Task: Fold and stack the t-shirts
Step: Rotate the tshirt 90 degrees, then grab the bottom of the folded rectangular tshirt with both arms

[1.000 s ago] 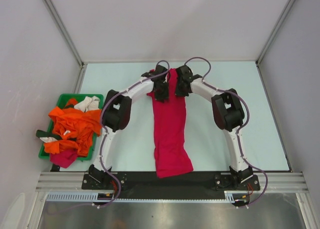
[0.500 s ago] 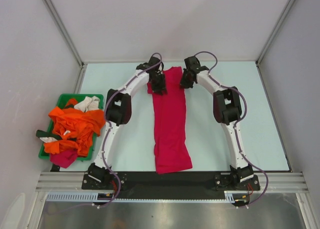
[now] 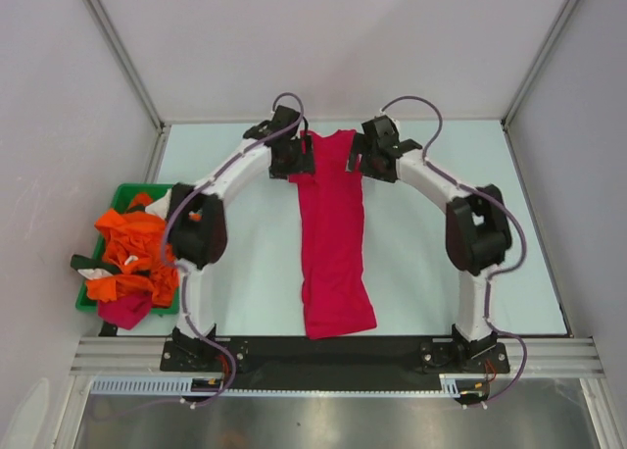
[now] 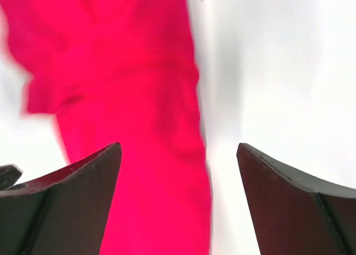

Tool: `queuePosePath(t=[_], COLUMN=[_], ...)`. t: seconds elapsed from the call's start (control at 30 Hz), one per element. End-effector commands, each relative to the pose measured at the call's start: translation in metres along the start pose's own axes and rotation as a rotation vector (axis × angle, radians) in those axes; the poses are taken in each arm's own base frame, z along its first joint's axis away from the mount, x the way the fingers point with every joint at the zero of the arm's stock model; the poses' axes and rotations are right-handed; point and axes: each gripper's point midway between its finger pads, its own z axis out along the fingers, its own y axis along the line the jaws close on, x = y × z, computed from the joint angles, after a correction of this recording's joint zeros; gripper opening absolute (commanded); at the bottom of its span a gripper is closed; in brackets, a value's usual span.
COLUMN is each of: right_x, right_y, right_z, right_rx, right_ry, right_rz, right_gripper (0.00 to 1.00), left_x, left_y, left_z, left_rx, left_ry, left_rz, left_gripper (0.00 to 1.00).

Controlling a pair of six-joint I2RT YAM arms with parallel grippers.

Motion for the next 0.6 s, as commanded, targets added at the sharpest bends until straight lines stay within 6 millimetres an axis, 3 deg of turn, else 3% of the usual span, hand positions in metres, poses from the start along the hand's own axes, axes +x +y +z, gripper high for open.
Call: queuePosePath(t=[0.0, 0.03, 0.07, 0.13, 0.17, 0.2, 0.23, 0.27, 0.4, 0.57], right_x=[0.002, 0.014, 0.032, 0.051, 0.054, 0.076, 0.085, 0.093, 0.134, 0.156], right_y=[-0.006, -0.011, -0.017, -0.021, -0.026, -0.027, -0.028, -0.036, -0.037, -0.05], right_z=[-0.082, -0.089, -0.104, -0.115, -0.128, -0.131, -0.134, -0.138, -0.156, -0.184], right_rx=[0.022, 0.031, 0.048, 0.065, 0.083, 0.093, 0.105, 0.137, 0.153, 0.195], right_ry=[-0.13, -0.125, -0.13, -0.126, -0.147, -0.12, -0.117, -0.111, -0.101, -0.171], right_rz=[-0.017, -0.021, -0.043, -0.052, -0.055, -0.09, -0.076, -0.084, -0.124, -0.065], right_gripper=[0.9, 0.89, 0.85, 0.81, 0.76, 0.74, 0.72, 0.69, 0.63, 0.54], left_x=[0.019, 0.028, 0.058, 0.086, 0.115, 0.124, 0.134, 0.158, 0.19, 0.234], left_y=[-0.024, -0.026, -0.02, -0.014, -0.011, -0.013, -0.006, -0.008, -0.002, 0.006], left_z=[-0.101, -0.104, -0.107, -0.105, -0.102, -0.108, -0.109, -0.109, -0.121, -0.119], left_rx=[0.051, 0.081, 0.084, 0.056, 0.034, 0.033, -0.011, -0.026, -0.101, -0.12], left_ry=[-0.241, -0.258, -0.219, -0.195, -0.155, -0.159, -0.168, -0.147, -0.169, -0.023], left_rz=[0.004, -0.017, -0.021, -0.044, -0.013, -0.019, -0.009, 0.028, -0.011, -0.063], left_gripper=[0.78, 0.77, 0.77, 0.85, 0.91, 0.99, 1.0, 0.99, 1.0, 1.0])
